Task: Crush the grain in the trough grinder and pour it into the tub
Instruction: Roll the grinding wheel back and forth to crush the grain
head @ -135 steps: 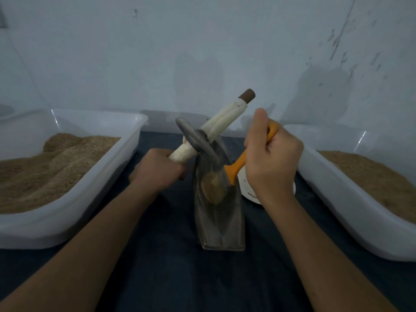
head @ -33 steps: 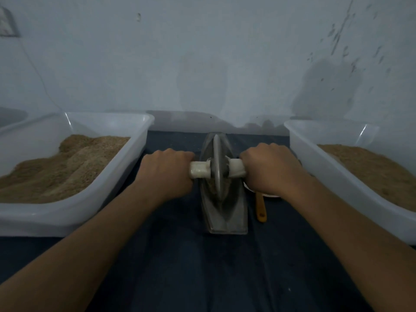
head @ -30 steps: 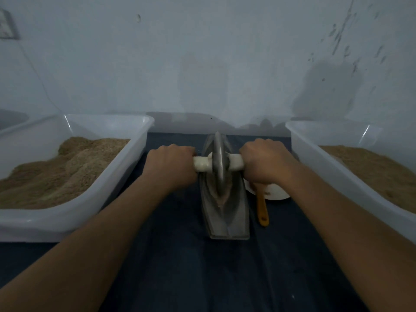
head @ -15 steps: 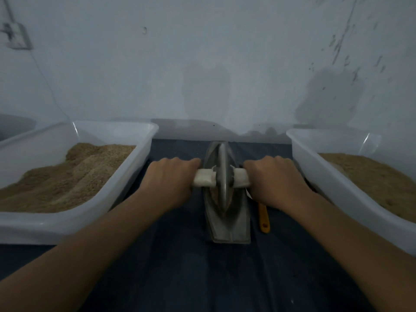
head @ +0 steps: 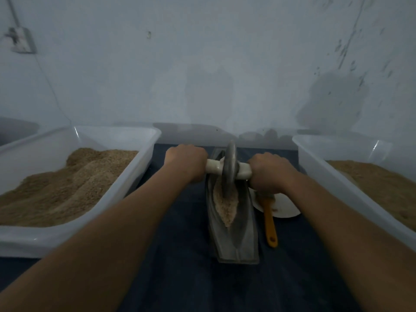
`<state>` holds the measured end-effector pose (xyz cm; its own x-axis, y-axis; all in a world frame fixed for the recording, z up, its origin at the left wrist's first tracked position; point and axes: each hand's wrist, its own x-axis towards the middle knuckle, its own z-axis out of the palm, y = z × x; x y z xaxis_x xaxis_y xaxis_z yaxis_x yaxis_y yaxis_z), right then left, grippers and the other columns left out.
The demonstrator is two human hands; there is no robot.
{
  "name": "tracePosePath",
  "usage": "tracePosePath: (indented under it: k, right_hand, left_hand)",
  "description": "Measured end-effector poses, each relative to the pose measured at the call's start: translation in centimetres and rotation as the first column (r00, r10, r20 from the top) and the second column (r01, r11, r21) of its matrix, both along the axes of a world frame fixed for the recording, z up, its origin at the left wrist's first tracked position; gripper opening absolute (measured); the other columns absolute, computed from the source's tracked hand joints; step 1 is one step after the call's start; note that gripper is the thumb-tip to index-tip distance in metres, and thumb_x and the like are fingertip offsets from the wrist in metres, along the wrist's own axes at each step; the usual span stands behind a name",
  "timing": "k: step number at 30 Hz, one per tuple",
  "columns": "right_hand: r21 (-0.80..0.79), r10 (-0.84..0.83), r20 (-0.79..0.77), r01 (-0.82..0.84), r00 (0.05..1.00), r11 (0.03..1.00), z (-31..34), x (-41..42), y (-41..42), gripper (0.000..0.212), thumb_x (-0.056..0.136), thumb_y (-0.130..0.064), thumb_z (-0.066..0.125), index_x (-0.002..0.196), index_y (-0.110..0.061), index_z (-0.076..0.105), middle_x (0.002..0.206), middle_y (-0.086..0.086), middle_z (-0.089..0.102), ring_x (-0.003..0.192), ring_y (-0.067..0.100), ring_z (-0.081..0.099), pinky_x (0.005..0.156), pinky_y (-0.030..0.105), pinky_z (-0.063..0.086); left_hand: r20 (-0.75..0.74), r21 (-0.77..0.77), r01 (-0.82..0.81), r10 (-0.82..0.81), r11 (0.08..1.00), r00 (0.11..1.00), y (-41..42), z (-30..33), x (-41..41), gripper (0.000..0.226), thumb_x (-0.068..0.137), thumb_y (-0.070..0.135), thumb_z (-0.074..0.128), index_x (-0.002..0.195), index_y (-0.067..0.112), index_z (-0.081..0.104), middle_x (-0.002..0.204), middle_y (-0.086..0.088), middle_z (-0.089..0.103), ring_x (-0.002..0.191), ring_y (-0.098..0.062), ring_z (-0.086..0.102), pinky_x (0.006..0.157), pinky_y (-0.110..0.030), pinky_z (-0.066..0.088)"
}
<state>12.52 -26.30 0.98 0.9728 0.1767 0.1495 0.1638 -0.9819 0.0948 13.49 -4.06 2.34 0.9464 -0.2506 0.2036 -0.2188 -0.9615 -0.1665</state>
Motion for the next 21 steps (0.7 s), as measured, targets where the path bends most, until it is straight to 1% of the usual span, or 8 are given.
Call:
tracePosePath:
  k: [3, 6, 10, 13, 14, 16, 18, 21]
  right_hand:
    - [-0.047, 0.028, 0.119, -0.023, 0.993, 0.999, -0.6, -1.1, 0.1, 0.019, 0.083, -0.038, 0.067, 0.080, -0.030, 0.049, 0.081, -0.004, 0.058, 0.068, 0.016, 0.053, 0.054, 0.030, 0.033]
    - [-0.031, 0.085, 0.180, -0.081, 0.980, 0.996, -0.6, -3.8, 0.1, 0.020, 0.085, -0.031, 0.064, 0.088, -0.033, 0.045, 0.083, -0.006, 0.056, 0.072, 0.019, 0.053, 0.060, 0.034, 0.038]
    - [0.186, 0.156, -0.056, -0.143, 0.986, 0.972, 0.5, -7.7, -0.7, 0.026, 0.079, -0.035, 0.059, 0.097, -0.042, 0.042, 0.089, -0.012, 0.058, 0.078, 0.011, 0.058, 0.066, 0.035, 0.050]
    - [0.453, 0.123, -0.214, -0.013, 0.969, 0.892, 1.9, -8.9, -0.7, 0.048, 0.078, -0.055, 0.038, 0.122, -0.045, 0.051, 0.112, -0.014, 0.062, 0.100, 0.013, 0.060, 0.090, 0.041, 0.051]
    - [0.462, 0.095, -0.221, 0.019, 0.971, 0.887, 1.9, -8.7, -0.4, 0.053, 0.080, -0.058, 0.031, 0.125, -0.042, 0.054, 0.118, -0.013, 0.062, 0.106, 0.016, 0.059, 0.094, 0.043, 0.049]
    - [0.324, 0.016, -0.114, 0.022, 0.993, 0.946, 0.9, -7.7, 0.4, 0.060, 0.089, -0.061, 0.017, 0.112, -0.031, 0.063, 0.111, -0.006, 0.065, 0.096, 0.019, 0.061, 0.084, 0.041, 0.049]
    - [0.273, -0.113, 0.146, 0.069, 0.983, 0.960, -0.5, -6.4, 1.5, 0.064, 0.098, -0.061, 0.015, 0.077, -0.021, 0.061, 0.079, -0.002, 0.063, 0.070, 0.018, 0.057, 0.064, 0.035, 0.040]
    - [0.289, -0.215, 0.322, 0.121, 0.922, 0.950, -0.8, -3.1, 2.5, 0.061, 0.101, -0.055, 0.024, 0.064, -0.016, 0.052, 0.068, 0.002, 0.054, 0.064, 0.022, 0.049, 0.062, 0.035, 0.032]
  left_hand:
    - [0.063, -0.020, 0.016, -0.015, 1.000, 0.998, 0.4, -0.8, -1.3, 0.032, 0.092, 0.023, 0.067, 0.123, 0.029, 0.061, 0.113, -0.003, 0.065, 0.103, -0.028, 0.063, 0.073, -0.040, 0.039]
    - [0.121, -0.044, 0.067, -0.062, 0.997, 0.991, 1.3, -1.5, -4.2, 0.033, 0.091, 0.025, 0.068, 0.118, 0.027, 0.049, 0.109, -0.003, 0.065, 0.099, -0.029, 0.063, 0.072, -0.040, 0.037]
    - [0.101, -0.116, 0.228, -0.217, 0.967, 0.971, 3.4, -1.9, -8.4, 0.041, 0.082, 0.039, 0.062, 0.116, 0.030, 0.040, 0.111, 0.005, 0.056, 0.105, -0.023, 0.056, 0.082, -0.042, 0.041]
    - [0.054, -0.225, 0.251, -0.245, 0.942, 0.968, 4.0, -1.8, -10.0, 0.056, 0.079, 0.057, 0.033, 0.128, 0.035, 0.049, 0.117, 0.011, 0.057, 0.110, -0.018, 0.054, 0.093, -0.043, 0.042]
    - [0.043, -0.280, 0.236, -0.233, 0.931, 0.971, 3.8, -1.7, -9.8, 0.062, 0.080, 0.060, 0.023, 0.130, 0.037, 0.052, 0.117, 0.012, 0.060, 0.109, -0.017, 0.055, 0.093, -0.043, 0.041]
    - [0.050, -0.322, 0.186, -0.180, 0.928, 0.982, 2.8, -1.8, -8.7, 0.058, 0.085, 0.057, 0.017, 0.120, 0.038, 0.059, 0.106, 0.011, 0.064, 0.098, -0.018, 0.058, 0.083, -0.041, 0.038]
    - [0.160, -0.206, 0.148, -0.115, 0.967, 0.980, 1.7, -2.2, -6.9, 0.041, 0.096, 0.047, 0.020, 0.095, 0.031, 0.057, 0.083, 0.009, 0.056, 0.079, -0.022, 0.055, 0.071, -0.038, 0.032]
    - [0.272, -0.106, 0.052, -0.021, 0.993, 0.962, 0.4, -2.6, -3.5, 0.029, 0.106, 0.031, 0.028, 0.085, 0.023, 0.046, 0.076, 0.004, 0.047, 0.068, -0.024, 0.048, 0.064, -0.035, 0.032]
